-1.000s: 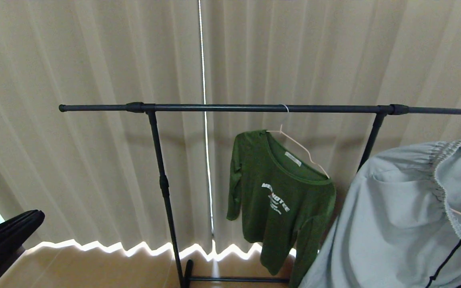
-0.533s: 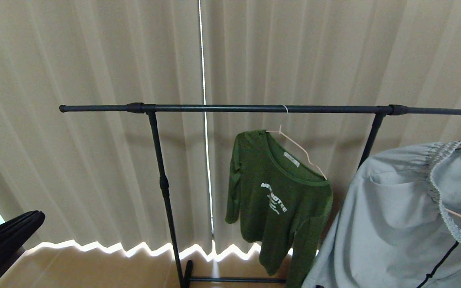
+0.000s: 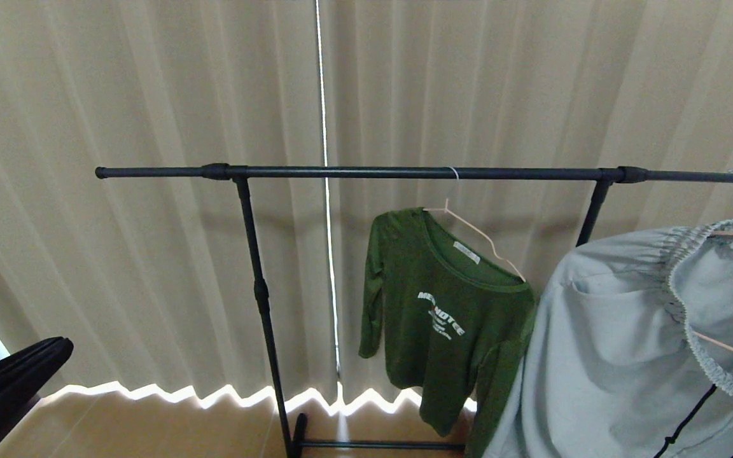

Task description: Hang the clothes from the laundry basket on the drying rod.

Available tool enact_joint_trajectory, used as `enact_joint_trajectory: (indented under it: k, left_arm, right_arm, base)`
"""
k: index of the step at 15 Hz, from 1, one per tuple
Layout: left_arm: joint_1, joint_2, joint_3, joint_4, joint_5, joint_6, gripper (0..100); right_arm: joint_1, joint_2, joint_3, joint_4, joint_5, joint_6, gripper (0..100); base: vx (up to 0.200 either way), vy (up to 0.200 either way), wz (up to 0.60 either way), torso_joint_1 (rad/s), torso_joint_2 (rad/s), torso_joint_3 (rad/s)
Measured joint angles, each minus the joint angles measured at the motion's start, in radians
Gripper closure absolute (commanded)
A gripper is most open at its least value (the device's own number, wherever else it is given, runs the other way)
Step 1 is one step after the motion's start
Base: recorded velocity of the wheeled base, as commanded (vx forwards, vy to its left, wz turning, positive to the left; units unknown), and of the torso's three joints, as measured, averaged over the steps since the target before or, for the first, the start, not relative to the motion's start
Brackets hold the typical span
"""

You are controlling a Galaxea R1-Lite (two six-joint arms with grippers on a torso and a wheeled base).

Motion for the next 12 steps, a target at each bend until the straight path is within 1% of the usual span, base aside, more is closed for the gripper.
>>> enact_joint_trajectory:
  k: [2,10,12]
  left_arm:
    - [0.0,0.0,0.0,0.001,0.0,0.0,100]
    - [0.0,0.0,0.015,0.002,0.0,0.001,100]
    - [0.0,0.0,0.017,0.002,0.0,0.003,100]
  right_arm:
    - [0.007,-0.001,0.0,0.0,-0.001,0.0,100]
    - [0.009,-0.005,0.003,0.001,-0.002,0.0,100]
    - [0.011,-0.005,0.002,0.0,0.0,0.0,100]
  base:
    - [0.0,0.0,0.0,0.0,0.0,0.0]
    - [0.0,-0.2,0.0,0.003,0.0,0.004]
    - [0.0,0.0,0.0,0.0,0.0,0.0]
